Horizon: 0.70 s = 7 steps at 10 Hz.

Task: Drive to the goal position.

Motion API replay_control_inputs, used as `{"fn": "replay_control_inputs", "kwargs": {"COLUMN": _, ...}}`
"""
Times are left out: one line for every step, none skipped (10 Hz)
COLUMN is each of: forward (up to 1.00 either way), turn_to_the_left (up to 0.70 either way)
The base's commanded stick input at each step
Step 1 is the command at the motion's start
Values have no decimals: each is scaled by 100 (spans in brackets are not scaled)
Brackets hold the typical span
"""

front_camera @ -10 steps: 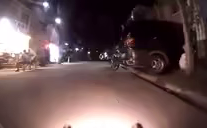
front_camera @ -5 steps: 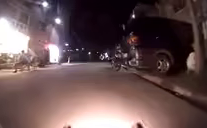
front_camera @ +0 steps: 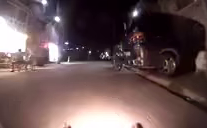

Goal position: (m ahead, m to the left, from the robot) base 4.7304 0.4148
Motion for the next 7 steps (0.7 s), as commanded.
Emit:
{"fn": "replay_control_inputs", "kwargs": {"forward": 60, "turn_to_the_left": 0}}
{"fn": "replay_control_inputs", "kwargs": {"forward": 60, "turn_to_the_left": 0}}
{"fn": "replay_control_inputs", "kwargs": {"forward": 60, "turn_to_the_left": 0}}
{"fn": "replay_control_inputs", "kwargs": {"forward": 60, "turn_to_the_left": 0}}
{"fn": "replay_control_inputs", "kwargs": {"forward": 60, "turn_to_the_left": 0}}
{"fn": "replay_control_inputs", "kwargs": {"forward": 60, "turn_to_the_left": 0}}
{"fn": "replay_control_inputs", "kwargs": {"forward": 60, "turn_to_the_left": 0}}
